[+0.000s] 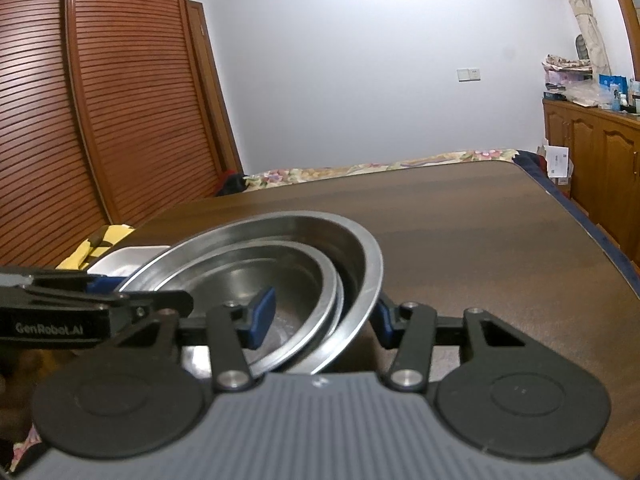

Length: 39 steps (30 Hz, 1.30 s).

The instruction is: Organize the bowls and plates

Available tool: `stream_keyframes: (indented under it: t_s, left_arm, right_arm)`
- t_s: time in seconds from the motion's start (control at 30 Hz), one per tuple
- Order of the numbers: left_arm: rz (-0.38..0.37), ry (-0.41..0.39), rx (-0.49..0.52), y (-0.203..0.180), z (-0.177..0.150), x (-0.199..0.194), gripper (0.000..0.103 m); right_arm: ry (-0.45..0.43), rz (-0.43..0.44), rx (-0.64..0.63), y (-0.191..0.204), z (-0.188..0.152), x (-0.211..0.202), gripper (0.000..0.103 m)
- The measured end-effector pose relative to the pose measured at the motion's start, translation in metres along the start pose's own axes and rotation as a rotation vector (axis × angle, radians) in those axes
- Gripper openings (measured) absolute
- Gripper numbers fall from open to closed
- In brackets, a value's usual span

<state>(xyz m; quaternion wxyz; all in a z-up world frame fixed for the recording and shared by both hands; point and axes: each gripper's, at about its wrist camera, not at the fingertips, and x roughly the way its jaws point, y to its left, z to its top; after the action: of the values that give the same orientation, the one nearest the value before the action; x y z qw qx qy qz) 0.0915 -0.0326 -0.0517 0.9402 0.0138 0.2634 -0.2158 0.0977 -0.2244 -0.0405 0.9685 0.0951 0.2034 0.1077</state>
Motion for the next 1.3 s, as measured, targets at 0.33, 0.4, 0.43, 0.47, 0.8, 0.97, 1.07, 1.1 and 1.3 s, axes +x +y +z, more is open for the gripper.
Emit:
stream_keyframes:
  t_s: [0.33,0.4,0.43,0.47,0.8,0.97,1.07,1.1,1.3]
  left_arm:
    - [0.009,-0.002,-0.004,-0.001,-0.003,-0.001,0.039]
    - [0.011,-0.003,-0.011,0.001,-0.003,-0.002,0.037]
    - [0.008,-0.001,-0.015,0.001,-0.002,-0.002,0.036]
    - [0.005,0.001,-0.016,0.002,-0.002,-0.003,0.036]
    - [0.004,-0.016,-0.009,0.003,0.008,-0.012,0.034]
    - [-0.010,-0.029,-0.010,0.005,0.021,-0.020,0.035]
    - [-0.019,-0.038,-0.008,0.007,0.028,-0.028,0.035]
    - [-0.020,-0.041,-0.009,0.008,0.031,-0.030,0.035]
    - [-0.025,-0.048,-0.007,0.014,0.036,-0.043,0.035]
  right_arm:
    - [-0.002,0.008,0.007,-0.001,-0.001,-0.001,0.036]
    - [-0.004,0.001,0.006,0.000,-0.001,-0.002,0.035]
    - [-0.005,0.001,0.008,-0.001,-0.001,-0.002,0.034]
    - [-0.006,0.000,0.010,-0.001,-0.001,-0.003,0.034]
    - [-0.017,-0.019,0.014,0.000,0.007,-0.007,0.034]
    - [-0.044,-0.016,0.009,0.002,0.018,-0.014,0.034]
    - [-0.062,-0.009,0.009,0.004,0.027,-0.018,0.034]
    - [-0.066,-0.006,0.008,0.004,0.030,-0.019,0.034]
    - [-0.061,0.003,0.025,0.011,0.042,-0.018,0.034]
